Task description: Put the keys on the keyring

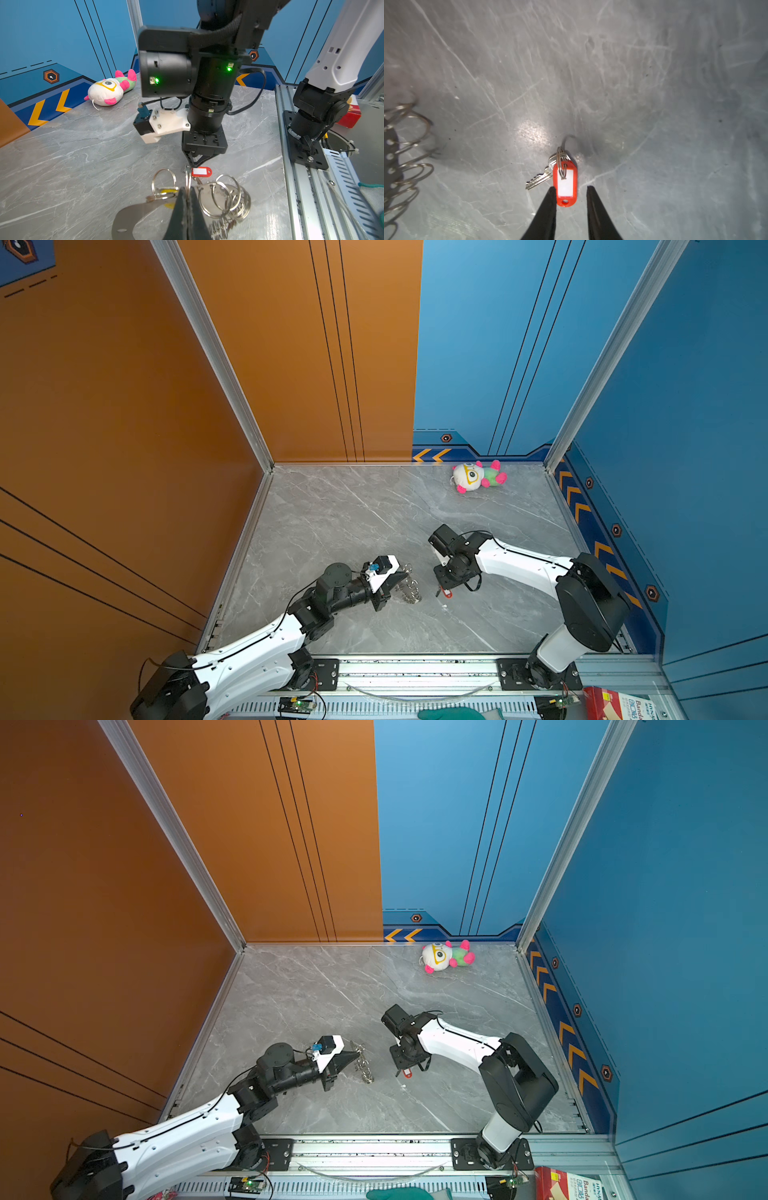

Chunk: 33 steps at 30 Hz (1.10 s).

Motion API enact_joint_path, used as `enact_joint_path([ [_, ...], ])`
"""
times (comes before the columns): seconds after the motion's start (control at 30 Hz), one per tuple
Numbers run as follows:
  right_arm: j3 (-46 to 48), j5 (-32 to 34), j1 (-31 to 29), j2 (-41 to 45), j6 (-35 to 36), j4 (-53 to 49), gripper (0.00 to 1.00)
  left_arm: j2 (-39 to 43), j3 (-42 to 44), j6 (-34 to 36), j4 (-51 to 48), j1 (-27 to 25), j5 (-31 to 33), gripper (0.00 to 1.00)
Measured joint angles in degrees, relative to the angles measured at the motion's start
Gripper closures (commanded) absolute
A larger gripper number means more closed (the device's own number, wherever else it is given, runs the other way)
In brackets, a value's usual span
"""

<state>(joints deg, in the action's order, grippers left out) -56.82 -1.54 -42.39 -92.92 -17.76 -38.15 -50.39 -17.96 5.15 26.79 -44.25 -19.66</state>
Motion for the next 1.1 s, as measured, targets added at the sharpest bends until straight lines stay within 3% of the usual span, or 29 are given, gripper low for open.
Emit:
enact_joint_path([
  [0.33,5.4,-0.7,0.0,2.2,2.6,9.2,0.72,-0.2,0.0,0.0,0.0,0.0,0.0,1.0],
  [0.53,6.5,-0.7,0.0,2.2,3.0,12.3,0.78,-0.2,0.0,0.0,0.0,0.0,0.0,1.0],
  [0.7,6.5,-0.4,0.0,2.1,3.1,13.5,0.85,-0.5,0.0,0.0,0.0,0.0,0.0,1.0],
  [1.1,6.5,0.2,-0.9,1.8,3.5,13.7,0.85,-0.5,0.0,0.0,0.0,0.0,0.0,1.0],
])
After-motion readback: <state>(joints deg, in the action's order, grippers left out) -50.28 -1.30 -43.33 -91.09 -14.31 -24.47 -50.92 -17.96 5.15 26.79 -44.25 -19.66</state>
